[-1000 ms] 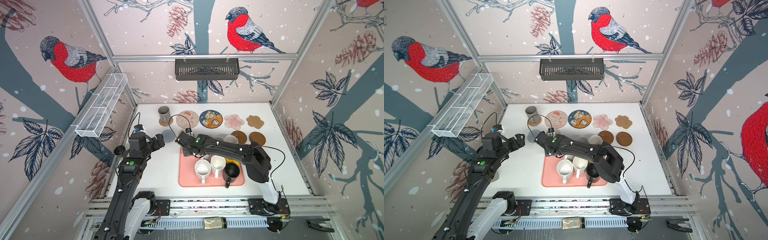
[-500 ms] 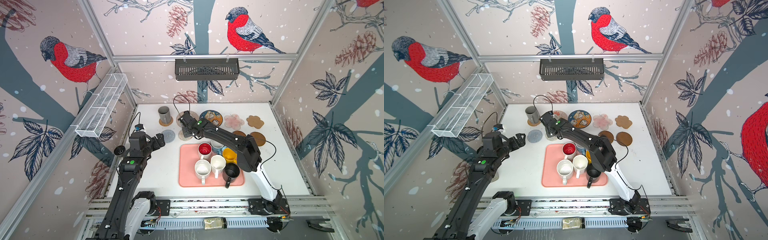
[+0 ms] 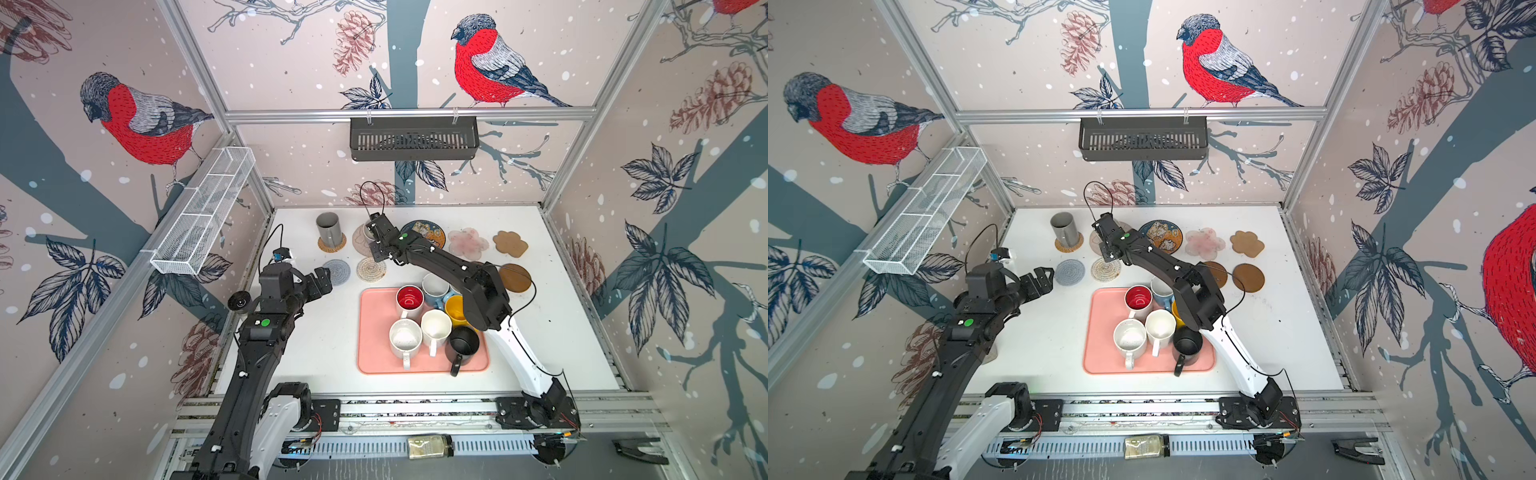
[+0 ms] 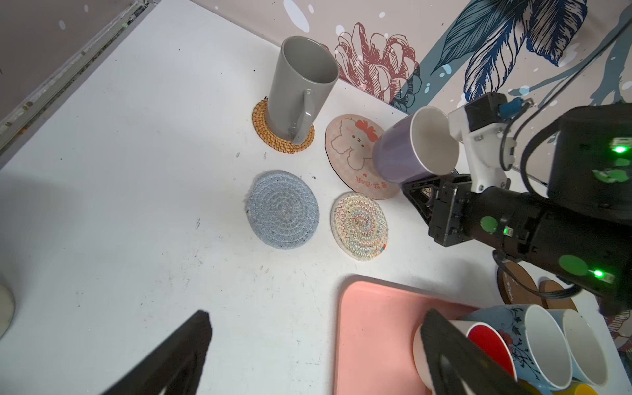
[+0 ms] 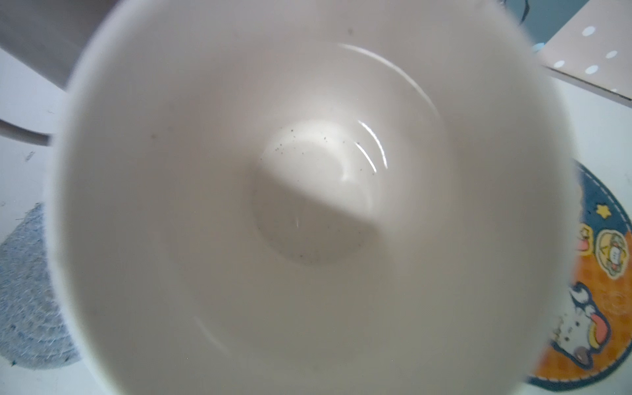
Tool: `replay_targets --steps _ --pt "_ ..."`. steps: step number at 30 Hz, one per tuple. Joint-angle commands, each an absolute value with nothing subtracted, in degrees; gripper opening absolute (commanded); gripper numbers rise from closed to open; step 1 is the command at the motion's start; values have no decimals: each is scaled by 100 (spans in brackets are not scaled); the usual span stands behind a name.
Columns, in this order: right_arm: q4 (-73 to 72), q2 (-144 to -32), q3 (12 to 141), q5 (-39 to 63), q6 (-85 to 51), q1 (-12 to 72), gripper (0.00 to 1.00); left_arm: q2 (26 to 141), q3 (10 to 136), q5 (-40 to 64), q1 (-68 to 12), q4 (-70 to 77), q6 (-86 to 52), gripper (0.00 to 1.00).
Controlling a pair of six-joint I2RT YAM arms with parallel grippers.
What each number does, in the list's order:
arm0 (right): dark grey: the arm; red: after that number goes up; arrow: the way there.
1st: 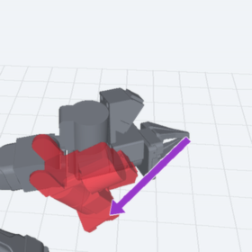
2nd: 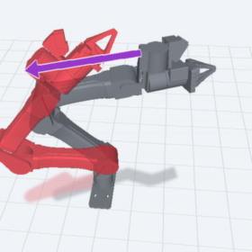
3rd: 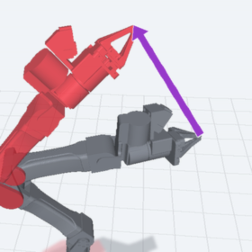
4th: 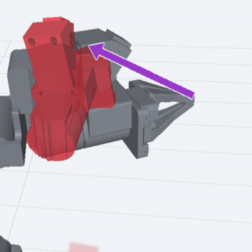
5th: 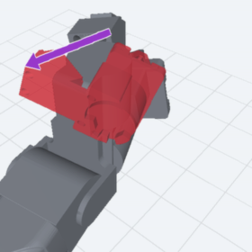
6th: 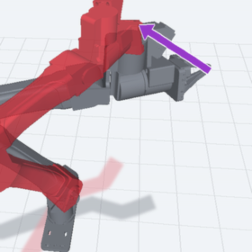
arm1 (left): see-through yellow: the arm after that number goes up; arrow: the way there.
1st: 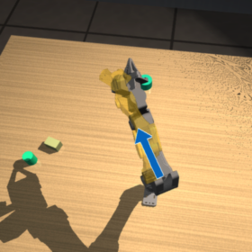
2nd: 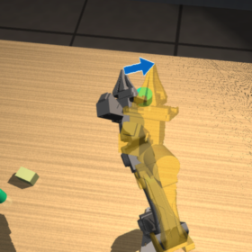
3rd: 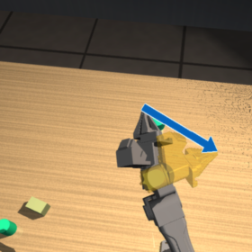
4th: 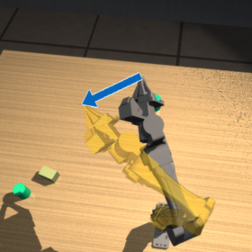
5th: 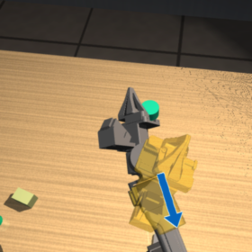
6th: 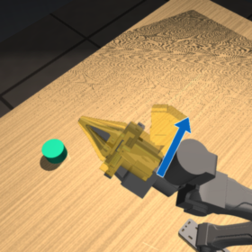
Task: Place cups on coasters
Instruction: Place the cup on the coaster.
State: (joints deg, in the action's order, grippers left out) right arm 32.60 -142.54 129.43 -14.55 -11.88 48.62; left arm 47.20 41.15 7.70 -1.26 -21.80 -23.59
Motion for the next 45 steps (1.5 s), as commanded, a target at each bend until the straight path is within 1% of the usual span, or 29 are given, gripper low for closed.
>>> replay_targets --steps 1,8,17,20,25,28,32,45 --pt "2538 -14379 13088 -1396 -906 4770 3 4736 4094 886 -113 -1943 -2280 96" --pt "2346 -14723 13392 -1091 -914 4508 2 4801 4090 970 -106 -1925 -2276 96" --pt "2123 -15077 13618 -767 -817 4482 3 4842 4083 992 -111 -1916 -2268 96" --pt "2118 -15146 13646 -814 -839 4460 3 4865 4090 1002 -114 -1922 -2268 96" --pt "2131 -15187 13649 -736 -962 4336 3 4843 4086 1003 -106 -1914 -2272 96" --pt "2136 -15212 13648 -651 -978 4315 6 4842 4087 1011 -106 -1915 -2270 96" --pt "2164 -15205 13650 -596 -962 4324 7 4825 4078 1002 -106 -1916 -2274 96" --pt "2460 -15043 13680 -851 -1010 4419 9 4822 4078 1046 -97 -1896 -2274 96"
